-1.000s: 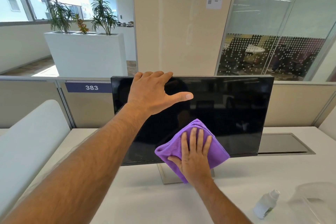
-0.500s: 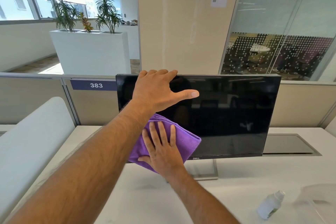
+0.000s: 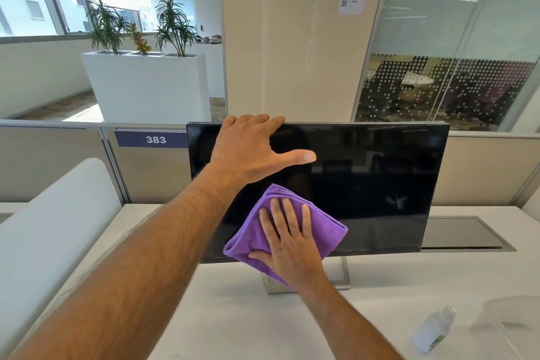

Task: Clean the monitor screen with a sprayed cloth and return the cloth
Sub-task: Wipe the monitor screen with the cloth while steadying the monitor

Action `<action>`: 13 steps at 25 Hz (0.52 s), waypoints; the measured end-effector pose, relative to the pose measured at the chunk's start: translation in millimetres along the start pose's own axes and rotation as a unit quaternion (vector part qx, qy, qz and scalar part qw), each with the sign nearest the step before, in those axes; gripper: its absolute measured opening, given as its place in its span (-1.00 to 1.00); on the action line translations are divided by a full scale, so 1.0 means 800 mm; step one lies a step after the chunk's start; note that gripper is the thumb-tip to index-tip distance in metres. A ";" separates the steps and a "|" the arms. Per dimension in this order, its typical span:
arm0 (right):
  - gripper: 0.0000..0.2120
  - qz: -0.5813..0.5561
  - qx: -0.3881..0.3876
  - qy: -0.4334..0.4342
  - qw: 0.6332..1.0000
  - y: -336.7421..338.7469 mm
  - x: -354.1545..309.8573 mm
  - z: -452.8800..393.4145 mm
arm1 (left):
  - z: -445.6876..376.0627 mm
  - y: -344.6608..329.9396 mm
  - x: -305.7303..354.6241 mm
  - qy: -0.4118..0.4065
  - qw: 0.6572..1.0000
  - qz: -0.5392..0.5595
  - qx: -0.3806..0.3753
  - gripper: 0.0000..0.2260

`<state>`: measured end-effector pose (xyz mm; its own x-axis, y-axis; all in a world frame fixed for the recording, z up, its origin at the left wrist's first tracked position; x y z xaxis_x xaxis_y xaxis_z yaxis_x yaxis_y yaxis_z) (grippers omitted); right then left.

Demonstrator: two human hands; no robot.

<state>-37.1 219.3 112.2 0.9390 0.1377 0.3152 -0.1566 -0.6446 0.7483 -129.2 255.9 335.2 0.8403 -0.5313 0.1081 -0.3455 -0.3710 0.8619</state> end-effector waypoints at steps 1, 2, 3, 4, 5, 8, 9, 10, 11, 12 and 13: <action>-0.14 0.002 -0.003 -0.009 1.000 -0.001 0.011 0.006 | -0.001 0.000 0.000 0.000 1.000 0.000 -0.001 0.07; -0.14 0.006 -0.005 -0.019 1.000 -0.002 0.022 0.011 | -0.001 -0.001 0.000 0.000 1.000 -0.001 -0.002 0.07; -0.13 0.008 -0.006 -0.034 0.999 -0.003 0.033 0.016 | -0.001 -0.001 0.000 0.000 1.000 -0.001 -0.003 0.08; -0.12 0.008 -0.006 -0.051 0.999 -0.004 0.044 0.022 | -0.001 -0.001 -0.001 0.001 1.000 -0.001 -0.003 0.08; -0.09 0.007 -0.006 -0.070 0.997 -0.005 0.054 0.028 | 0.000 -0.001 -0.001 0.001 1.000 -0.001 -0.003 0.08; -0.07 0.002 -0.004 -0.131 0.991 -0.008 0.086 0.050 | 0.001 0.000 -0.001 0.003 1.000 -0.004 0.001 0.08; -0.06 -0.002 -0.008 -0.156 0.988 -0.009 0.099 0.057 | 0.001 0.000 -0.001 0.003 1.000 -0.005 0.002 0.08; -0.04 -0.008 -0.016 -0.185 0.982 -0.010 0.112 0.064 | 0.000 0.000 -0.001 0.004 1.000 -0.004 0.003 0.08; -0.03 -0.017 -0.025 -0.219 0.975 -0.012 0.125 0.069 | 0.000 0.000 -0.002 0.005 1.000 -0.003 0.004 0.07; -0.02 -0.030 -0.033 -0.256 0.966 -0.013 0.137 0.074 | 0.000 -0.001 -0.002 0.006 1.000 -0.002 0.005 0.07; -0.02 -0.046 -0.038 -0.294 0.954 -0.014 0.149 0.078 | -0.001 -0.002 -0.003 0.007 1.000 -0.001 0.006 0.06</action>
<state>95.5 195.6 105.0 0.9560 -0.2684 -0.1181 -0.0668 -0.5914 0.8036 -130.1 258.1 333.6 0.8467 -0.5202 0.1122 -0.3478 -0.3815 0.8565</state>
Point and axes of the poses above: each hand's wrist, its own z-axis away from the middle knuckle, its own y-axis out of the back of the hand, x = y × z, the point moved 6 cm from there along -z, towards the middle knuckle, and after that the axes turned 3 degrees about z, right-handed, at the moved point
